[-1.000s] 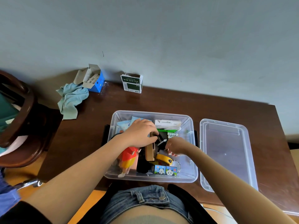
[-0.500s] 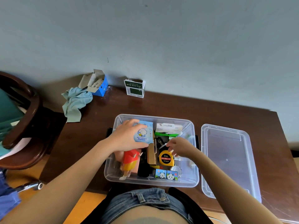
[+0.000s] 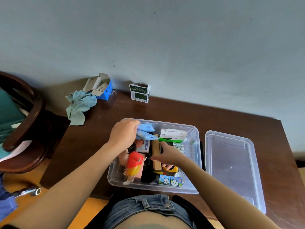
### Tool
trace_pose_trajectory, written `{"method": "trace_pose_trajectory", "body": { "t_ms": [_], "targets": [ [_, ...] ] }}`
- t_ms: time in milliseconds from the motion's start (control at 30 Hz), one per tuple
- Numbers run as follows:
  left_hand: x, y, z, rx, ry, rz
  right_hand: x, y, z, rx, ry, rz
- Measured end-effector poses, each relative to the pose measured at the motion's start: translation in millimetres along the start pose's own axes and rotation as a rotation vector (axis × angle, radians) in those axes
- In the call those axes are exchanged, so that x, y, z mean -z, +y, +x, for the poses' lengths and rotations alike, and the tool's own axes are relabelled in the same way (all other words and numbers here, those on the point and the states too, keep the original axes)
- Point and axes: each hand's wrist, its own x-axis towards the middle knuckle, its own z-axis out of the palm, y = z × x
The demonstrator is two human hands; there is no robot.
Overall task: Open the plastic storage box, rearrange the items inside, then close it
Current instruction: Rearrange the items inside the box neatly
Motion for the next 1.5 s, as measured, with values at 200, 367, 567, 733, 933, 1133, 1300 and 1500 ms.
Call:
{"method": "trace_pose_trajectory", "body": {
  "t_ms": [200, 367, 567, 733, 933, 1133, 1300, 1500],
  "targets": [
    [7, 7, -5, -0.196, 0.149, -0.1, 10, 13, 0, -0.027, 0.192, -0.157],
    [-4, 30, -6, -0.349, -0.106, -0.259, 33, 18, -16, 0.011, 0.244, -0.099],
    [-20, 44, 5, -0.416, -0.295, -0.161, 64, 18, -51, 0.195, 0.365, -0.101],
    [-19, 49, 17, -0.305, -0.345, -0.217, 64, 22, -65, 0.281, 0.424, 0.032],
    [-25, 40, 10, -0.164, -0.249, -0.336, 51, 37, -66, -0.04, 0.23, -0.455],
    [-23, 40, 10, -0.048, -0.113, -0.418, 10, 37, -51, 0.28, -0.166, -0.492],
    [-15, 35, 10, 0.025, -0.052, -0.595, 8, 44, -37, 0.309, -0.175, -0.513],
    [-4, 32, 6, 0.034, -0.017, -0.784, 2, 51, -30, 0.388, 0.005, -0.62]
  ]
}}
